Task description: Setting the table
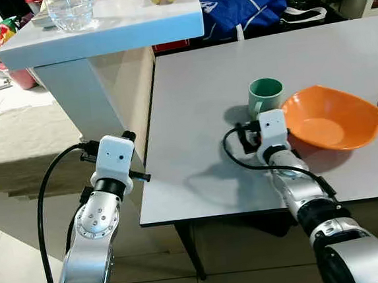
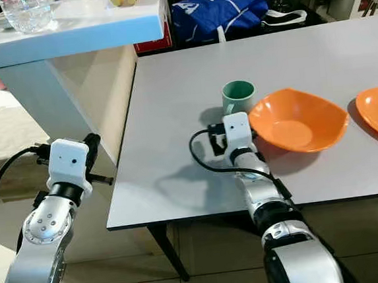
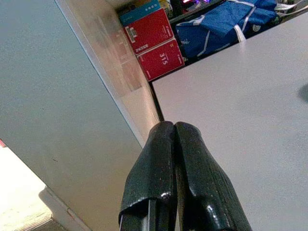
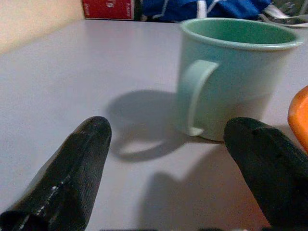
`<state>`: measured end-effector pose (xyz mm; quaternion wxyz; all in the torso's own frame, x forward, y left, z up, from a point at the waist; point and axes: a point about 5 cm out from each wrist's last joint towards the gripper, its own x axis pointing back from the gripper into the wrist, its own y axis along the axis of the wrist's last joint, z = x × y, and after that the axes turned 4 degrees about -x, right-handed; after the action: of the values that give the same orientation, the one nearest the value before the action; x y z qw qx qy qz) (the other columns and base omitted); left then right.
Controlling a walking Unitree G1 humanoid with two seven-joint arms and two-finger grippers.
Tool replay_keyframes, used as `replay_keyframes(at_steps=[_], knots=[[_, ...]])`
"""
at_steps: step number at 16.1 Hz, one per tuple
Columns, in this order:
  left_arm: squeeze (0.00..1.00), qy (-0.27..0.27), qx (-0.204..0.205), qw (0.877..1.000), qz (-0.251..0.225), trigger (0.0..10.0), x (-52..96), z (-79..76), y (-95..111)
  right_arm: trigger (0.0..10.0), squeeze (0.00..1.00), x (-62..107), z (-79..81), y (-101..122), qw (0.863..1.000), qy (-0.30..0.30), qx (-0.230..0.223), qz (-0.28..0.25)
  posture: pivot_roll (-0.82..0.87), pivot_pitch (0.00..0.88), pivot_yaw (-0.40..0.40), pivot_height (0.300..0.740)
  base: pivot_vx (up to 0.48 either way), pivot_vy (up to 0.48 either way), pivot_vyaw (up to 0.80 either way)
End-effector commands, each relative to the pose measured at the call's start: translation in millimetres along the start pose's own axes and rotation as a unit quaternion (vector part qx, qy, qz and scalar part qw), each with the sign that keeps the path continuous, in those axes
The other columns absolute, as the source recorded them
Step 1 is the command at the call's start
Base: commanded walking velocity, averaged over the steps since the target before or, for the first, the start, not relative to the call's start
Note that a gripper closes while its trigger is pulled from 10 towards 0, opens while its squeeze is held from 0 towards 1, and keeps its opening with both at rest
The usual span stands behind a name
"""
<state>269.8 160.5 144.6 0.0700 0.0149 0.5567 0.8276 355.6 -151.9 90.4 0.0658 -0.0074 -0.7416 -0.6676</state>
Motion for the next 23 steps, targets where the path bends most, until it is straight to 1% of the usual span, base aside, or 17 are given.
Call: replay_keyframes(at_steps=[1, 2, 3, 10, 12, 15, 16, 19, 20, 23], knots=[[0.0, 0.004, -0.003, 1.0, 0.001, 10.0, -0.8, 6.4, 1, 10.0, 0.0, -2.2, -5.3, 4, 1.0, -0.015, 0.014, -0.009, -0.07, 0.012, 0.166, 0.74, 0.0, 0.0, 0.0], [0.0, 0.004, -0.003, 1.0, 0.0, 10.0, -1.1, 6.9, 1, 10.0, 0.0, -1.2, -12.9, 2, 0.999, -0.029, 0.025, -0.008, -0.07, 0.012, 0.168, 0.74, 0.0, 0.0, 0.0], [0.0, 0.004, -0.003, 1.0, 0.0, 10.0, -1.1, 7.0, 1, 10.0, 0.0, -0.6, -17.7, 1, 0.999, -0.039, 0.028, -0.006, -0.07, 0.012, 0.168, 0.74, 0.0, 0.0, 0.0], [0.0, 0.004, -0.009, 1.0, -0.002, 10.0, -2.4, 10.0, 1, 10.0, 0.0, 2.3, -44.7, 0, 0.995, -0.082, 0.054, -0.003, -0.07, 0.003, 0.179, 0.74, 0.0, 0.0, 0.0], [0.0, 0.005, -0.011, 1.0, -0.001, 10.0, -2.6, 11.5, 1, 10.0, 0.0, 2.8, -46.3, -1, 0.995, -0.085, 0.053, -0.003, -0.07, 0.003, 0.179, 0.74, 0.0, 0.0, 0.0], [0.0, 0.007, -0.01, 1.0, -0.002, 10.0, -3.6, 12.5, 1, 10.0, 0.0, 2.8, -44.5, -3, 0.995, -0.085, 0.057, 0.001, -0.07, 0.001, 0.177, 0.74, 0.0, 0.0, 0.0], [0.0, 0.007, -0.01, 1.0, -0.003, 10.0, -3.7, 12.2, 2, 10.0, 0.0, 3.9, -47.1, -4, 0.994, -0.091, 0.06, 0.0, -0.07, 0.0, 0.174, 0.74, 0.0, 0.0, 0.0], [0.0, 0.008, -0.009, 1.0, -0.003, 10.0, -4.2, 11.3, 1, 10.0, 0.0, 8.1, -61.7, -6, 0.99, -0.122, 0.069, 0.004, -0.08, 0.0, 0.172, 0.74, 0.0, 0.0, 0.0], [0.0, 0.008, -0.009, 1.0, -0.004, 10.0, -4.5, 11.0, 1, 10.0, 0.0, 9.7, -69.5, -5, 0.987, -0.14, 0.077, 0.0, -0.08, 0.0, 0.172, 0.74, 0.0, 0.0, 0.0], [0.0, 0.008, -0.009, 1.0, -0.004, 10.0, -4.8, 10.8, 1, 10.0, 0.0, 11.8, -81.7, -1, 0.981, -0.168, 0.095, -0.007, -0.08, 0.0, 0.171, 0.74, 0.0, 0.0, 0.0]])
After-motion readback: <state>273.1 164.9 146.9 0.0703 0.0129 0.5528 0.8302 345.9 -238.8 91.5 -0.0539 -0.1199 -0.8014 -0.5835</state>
